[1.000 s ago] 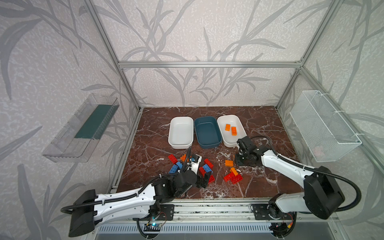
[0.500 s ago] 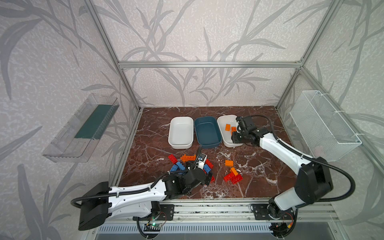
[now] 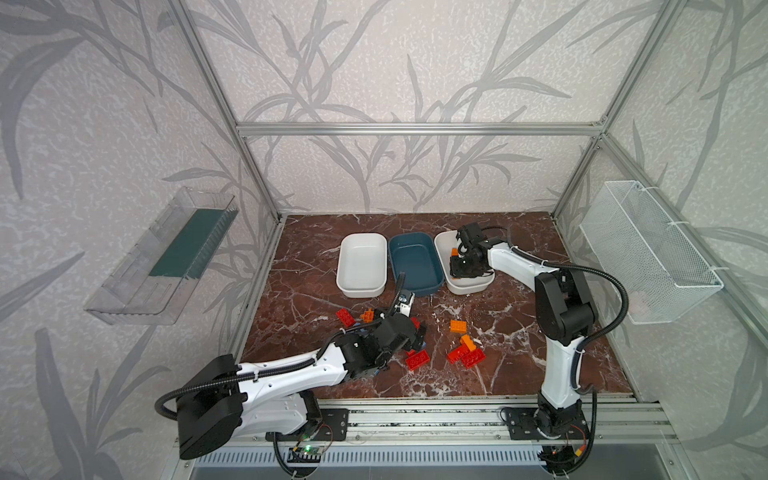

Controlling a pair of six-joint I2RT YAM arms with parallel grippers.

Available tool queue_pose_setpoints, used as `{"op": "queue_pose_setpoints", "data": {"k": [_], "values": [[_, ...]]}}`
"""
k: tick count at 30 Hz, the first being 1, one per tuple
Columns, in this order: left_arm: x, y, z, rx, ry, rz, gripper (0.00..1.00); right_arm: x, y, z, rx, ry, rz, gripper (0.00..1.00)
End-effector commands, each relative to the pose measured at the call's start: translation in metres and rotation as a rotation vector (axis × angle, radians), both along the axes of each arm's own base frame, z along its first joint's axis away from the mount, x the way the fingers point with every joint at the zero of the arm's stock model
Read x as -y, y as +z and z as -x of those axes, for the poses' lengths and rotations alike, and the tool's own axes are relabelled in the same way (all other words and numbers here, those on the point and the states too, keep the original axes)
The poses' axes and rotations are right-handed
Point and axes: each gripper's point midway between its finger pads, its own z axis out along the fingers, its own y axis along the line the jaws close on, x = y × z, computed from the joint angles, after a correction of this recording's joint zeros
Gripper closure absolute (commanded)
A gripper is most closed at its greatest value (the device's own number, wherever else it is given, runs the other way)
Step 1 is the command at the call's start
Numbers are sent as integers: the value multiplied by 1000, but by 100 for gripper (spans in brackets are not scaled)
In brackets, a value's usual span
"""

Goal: Sort the legos into containers by color
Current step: 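Release the orange brick into the white tub with the right gripper, then lower the right gripper onto another orange brick and grasp it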

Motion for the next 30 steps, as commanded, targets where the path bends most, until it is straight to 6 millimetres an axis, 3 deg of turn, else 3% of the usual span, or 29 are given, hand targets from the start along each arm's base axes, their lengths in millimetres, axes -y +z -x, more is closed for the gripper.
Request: {"op": "queue_pose_setpoints", "data": {"k": [1,3,6,13,17,21,26,30], "values": [[-1,14,-2,15,2,42,1,0,11,-6,17,8,-6,65],[-6,15,-2,15,12,48,1,0,15,-5,21,13,-9,53],[-10,16,2,7,18,66,1,1,27,-2,42,10,-18,43],[-20,26,16,-17,8,134,1,9,68,25,105,9,-45,41],[-28,27,28,-40,-2,188,1,14,85,61,135,17,-45,41],[-28,22,45,-77,-50,269,1,17,81,107,123,29,-52,42],[-27,7,64,-117,-76,300,1,12,62,161,90,57,-48,42],[-24,0,76,-133,-94,302,1,8,43,193,71,59,-43,33]]}}
